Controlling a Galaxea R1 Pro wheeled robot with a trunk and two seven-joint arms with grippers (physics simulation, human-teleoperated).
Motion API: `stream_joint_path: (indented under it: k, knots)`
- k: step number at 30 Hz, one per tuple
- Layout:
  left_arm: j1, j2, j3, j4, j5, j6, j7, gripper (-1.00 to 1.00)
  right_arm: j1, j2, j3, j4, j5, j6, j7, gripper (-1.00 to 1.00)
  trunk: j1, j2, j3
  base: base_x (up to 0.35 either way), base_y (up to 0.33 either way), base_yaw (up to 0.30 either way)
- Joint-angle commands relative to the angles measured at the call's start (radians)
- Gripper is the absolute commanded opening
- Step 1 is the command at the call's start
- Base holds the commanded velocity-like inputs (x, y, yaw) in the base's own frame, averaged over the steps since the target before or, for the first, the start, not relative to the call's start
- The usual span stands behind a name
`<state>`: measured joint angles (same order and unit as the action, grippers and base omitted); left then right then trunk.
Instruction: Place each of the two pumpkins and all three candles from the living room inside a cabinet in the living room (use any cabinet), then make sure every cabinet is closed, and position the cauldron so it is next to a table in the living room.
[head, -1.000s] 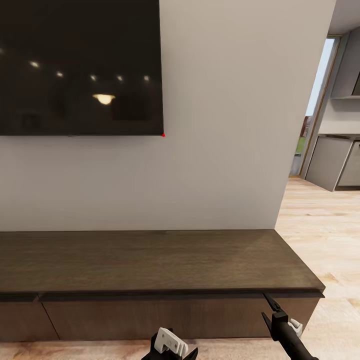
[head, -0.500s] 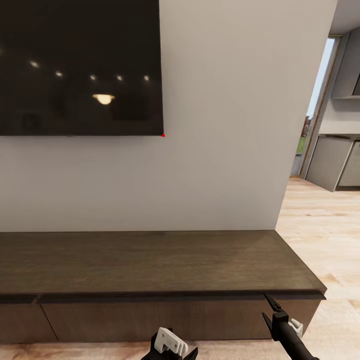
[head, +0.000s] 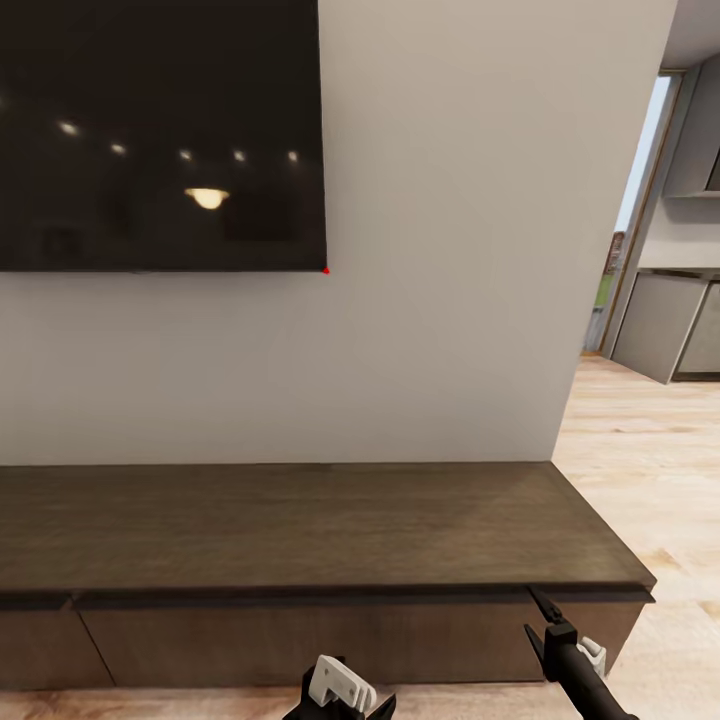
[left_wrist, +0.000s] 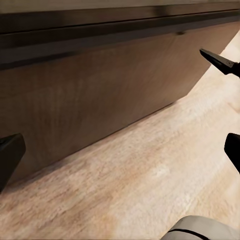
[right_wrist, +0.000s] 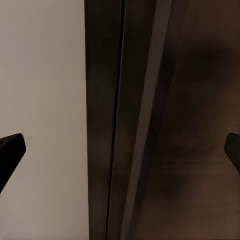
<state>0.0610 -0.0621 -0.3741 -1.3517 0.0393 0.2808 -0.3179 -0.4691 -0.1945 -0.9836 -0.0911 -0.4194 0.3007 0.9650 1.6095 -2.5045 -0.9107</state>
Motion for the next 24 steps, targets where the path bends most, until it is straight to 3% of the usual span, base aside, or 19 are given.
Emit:
stream_joint_path:
  k: [1,24]
  knots:
    - [0.0,-0.001,0.001,-0.002,0.004,0.007,-0.003,1.0,0.0,0.0,0.003,0.0,-0.01,0.009,0.001,1.0,0.0,0.0,-0.001,0.062,0.0,0.0]
    - [0.0,-0.001,0.001,0.002,0.004,0.004,-0.003,1.0,0.0,-0.001,0.003,-0.001,-0.009,0.009,0.002,1.0,0.0,0.0,-0.001,0.023,0.0,0.0]
